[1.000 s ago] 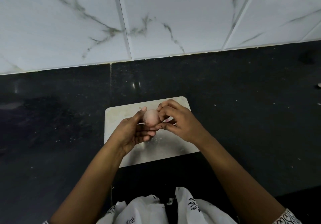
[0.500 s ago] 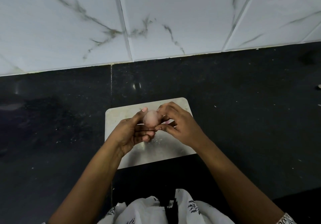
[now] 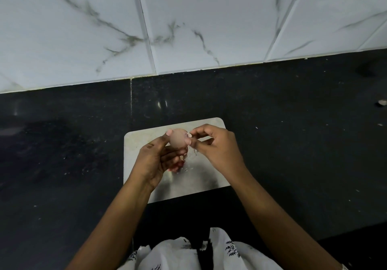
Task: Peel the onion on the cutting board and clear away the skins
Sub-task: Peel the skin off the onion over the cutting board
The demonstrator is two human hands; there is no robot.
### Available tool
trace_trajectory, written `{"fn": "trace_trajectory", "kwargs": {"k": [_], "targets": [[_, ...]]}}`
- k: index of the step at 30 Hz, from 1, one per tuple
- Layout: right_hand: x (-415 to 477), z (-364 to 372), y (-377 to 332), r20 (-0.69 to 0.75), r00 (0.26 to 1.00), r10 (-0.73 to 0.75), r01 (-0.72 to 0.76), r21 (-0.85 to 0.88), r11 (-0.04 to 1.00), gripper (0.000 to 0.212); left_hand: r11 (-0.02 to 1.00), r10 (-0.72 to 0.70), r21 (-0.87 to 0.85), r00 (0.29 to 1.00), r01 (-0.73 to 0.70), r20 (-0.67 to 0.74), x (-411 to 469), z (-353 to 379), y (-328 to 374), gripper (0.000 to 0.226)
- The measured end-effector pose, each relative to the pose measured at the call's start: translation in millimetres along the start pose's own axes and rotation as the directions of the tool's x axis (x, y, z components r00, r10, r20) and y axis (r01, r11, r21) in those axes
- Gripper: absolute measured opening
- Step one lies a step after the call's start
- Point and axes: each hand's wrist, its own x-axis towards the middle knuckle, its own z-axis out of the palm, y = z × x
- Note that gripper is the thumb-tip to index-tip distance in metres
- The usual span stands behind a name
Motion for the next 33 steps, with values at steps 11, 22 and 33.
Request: {"fn": "trace_trajectory", "kwargs": {"k": [11, 22, 33], "targets": [[10.5, 3.8, -6.3, 0.001, 1.0, -0.003, 0.003, -0.111, 0.994, 0.005, 0.969, -0.069, -0.23, 0.991, 0.094, 0.116, 1.8, -5.3, -5.9, 0.026], [20.7, 10.5, 28.8, 0.036, 0.999, 0.007, 0.006, -0.355, 0.935, 0.01, 0.871, -0.074, -0.431, 0.932, 0.234, 0.355, 9.4, -18.9, -20.1, 0.07], [2.5, 6.5, 10.3, 0.094, 0.996, 0.003, 0.0, -0.036, 0.999, 0.016, 0.932, 0.009, -0.359, 0.986, 0.051, 0.164, 4.0, -9.4, -17.4, 0.033]]}}
